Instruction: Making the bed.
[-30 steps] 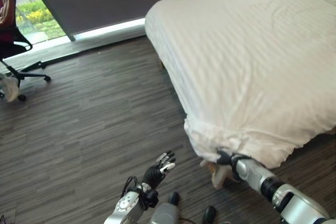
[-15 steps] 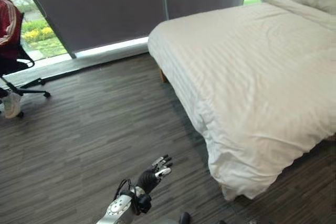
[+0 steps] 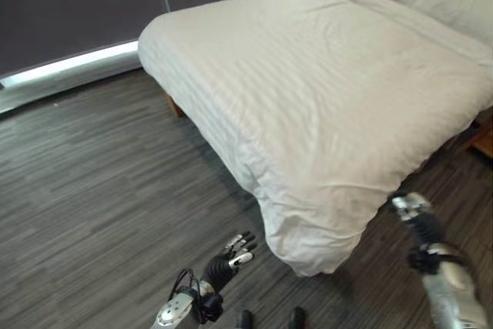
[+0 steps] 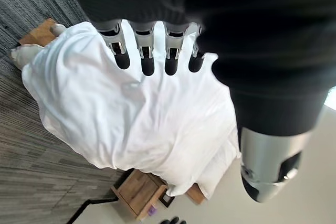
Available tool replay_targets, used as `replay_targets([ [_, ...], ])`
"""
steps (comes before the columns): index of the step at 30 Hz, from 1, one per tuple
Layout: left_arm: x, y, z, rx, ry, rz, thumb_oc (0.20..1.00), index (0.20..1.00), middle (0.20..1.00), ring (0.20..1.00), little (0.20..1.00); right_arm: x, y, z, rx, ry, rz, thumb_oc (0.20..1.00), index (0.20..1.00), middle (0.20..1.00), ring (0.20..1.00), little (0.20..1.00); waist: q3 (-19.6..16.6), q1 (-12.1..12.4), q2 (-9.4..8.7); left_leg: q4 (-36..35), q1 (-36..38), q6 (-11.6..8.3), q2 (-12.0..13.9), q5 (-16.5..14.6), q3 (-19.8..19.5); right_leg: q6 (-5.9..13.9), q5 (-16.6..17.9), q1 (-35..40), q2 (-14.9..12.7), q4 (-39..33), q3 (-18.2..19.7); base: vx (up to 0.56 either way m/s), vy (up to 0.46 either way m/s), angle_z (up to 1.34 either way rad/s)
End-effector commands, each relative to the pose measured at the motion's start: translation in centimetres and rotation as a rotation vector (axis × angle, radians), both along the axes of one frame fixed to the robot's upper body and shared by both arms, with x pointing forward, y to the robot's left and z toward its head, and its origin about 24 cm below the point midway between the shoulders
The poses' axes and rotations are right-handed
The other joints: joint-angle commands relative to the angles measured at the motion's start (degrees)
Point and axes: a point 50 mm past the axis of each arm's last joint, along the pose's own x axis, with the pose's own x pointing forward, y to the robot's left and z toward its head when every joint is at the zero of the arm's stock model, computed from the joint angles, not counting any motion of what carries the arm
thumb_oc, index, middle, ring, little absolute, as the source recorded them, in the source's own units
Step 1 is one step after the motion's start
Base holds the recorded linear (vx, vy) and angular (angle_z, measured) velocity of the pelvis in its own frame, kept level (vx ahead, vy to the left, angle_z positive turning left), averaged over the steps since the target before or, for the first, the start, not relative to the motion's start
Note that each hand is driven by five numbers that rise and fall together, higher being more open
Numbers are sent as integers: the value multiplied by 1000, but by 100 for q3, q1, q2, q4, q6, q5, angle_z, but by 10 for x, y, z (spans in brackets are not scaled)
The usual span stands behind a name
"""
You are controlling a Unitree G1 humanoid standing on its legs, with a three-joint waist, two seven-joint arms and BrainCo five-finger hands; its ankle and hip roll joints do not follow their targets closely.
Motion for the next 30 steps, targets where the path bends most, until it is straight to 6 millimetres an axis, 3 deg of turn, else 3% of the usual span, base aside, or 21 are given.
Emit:
replay_targets([
  [1, 10, 3, 15, -37, -96, 0, 1000, 1000, 1000, 1000, 1000, 18, -12, 10, -84, -23, 74, 200, 200, 200, 200, 200, 19, 219, -95, 44, -224, 93, 42, 57, -214, 185, -533, 480, -4, 195, -226, -17, -19, 6],
  [6, 11, 1, 15, -34, -105, -14, 1000, 1000, 1000, 1000, 1000, 25, 14, -6, -58, 47, 176, 200, 200, 200, 200, 200, 177, 353, -24, 44, -359, 96, 13, 123, -308, 174, -508, 384, -14, 178, -308, -27, -18, 9],
  [11, 16, 0, 18, -19, -125, -26, 1000, 1000, 1000, 1000, 1000, 45, 27, 9, -98, -12, 239, 200, 200, 200, 200, 200, 399, 475, 55, 44, -601, 95, -14, 220, -402, 150, -473, 209, -6, 162, -407, -45, -26, 9],
  [15, 18, -5, 18, -22, -128, -47, 1000, 1000, 1000, 1000, 1000, 56, 15, 16, -135, -34, 167, 200, 200, 200, 200, 200, 568, 501, 123, 44, -766, 104, -43, 273, -442, 141, -482, 75, -11, 186, -444, -38, -23, 10],
  [17, 22, -10, 19, -23, -133, -64, 1000, 1000, 1000, 1000, 1000, 57, -6, 0, -166, 60, 30, 200, 200, 200, 200, 200, 697, 515, 205, 44, -883, 114, -75, 308, -458, 126, -491, -57, -26, 261, -453, -46, -7, 2],
  [20, 26, -13, 20, -26, -142, -66, 1000, 1000, 1000, 1000, 1000, 55, -19, -14, -133, 134, -81, 200, 200, 200, 200, 200, 792, 538, 294, 44, -964, 121, -90, 335, -480, 118, -500, -165, -43, 328, -471, -42, 11, 7],
  [23, 28, -19, 20, -29, -138, -62, 1000, 1000, 1000, 1000, 1000, 36, -39, -44, -15, 290, -315, 200, 200, 200, 200, 200, 897, 589, 425, 44, -1002, 131, -112, 332, -506, 112, -535, -238, -68, 396, -494, -6, 21, 5],
  [24, 30, -20, 20, -25, -137, -65, 1000, 1000, 1000, 1000, 1000, 21, -45, -59, 6, 380, -393, 200, 200, 200, 200, 200, 916, 594, 458, 44, -1005, 131, -111, 326, -502, 113, -546, -241, -79, 413, -506, 2, 26, 7],
  [29, 37, -22, 25, -26, -164, -81, 1000, 1000, 1000, 1000, 1000, -59, -52, -107, -34, 738, -451, 200, 200, 200, 200, 200, 880, 536, 490, 44, -977, 152, -117, 282, -485, 112, -560, -211, -74, 401, -492, 37, 10, 4],
  [30, 37, -22, 25, -26, -164, -81, 1000, 1000, 1000, 1000, 1000, -60, -52, -107, -34, 739, -451, 200, 200, 200, 200, 200, 877, 537, 489, 44, -976, 152, -117, 280, -486, 112, -561, -210, -75, 400, -492, 48, 8, -1],
])
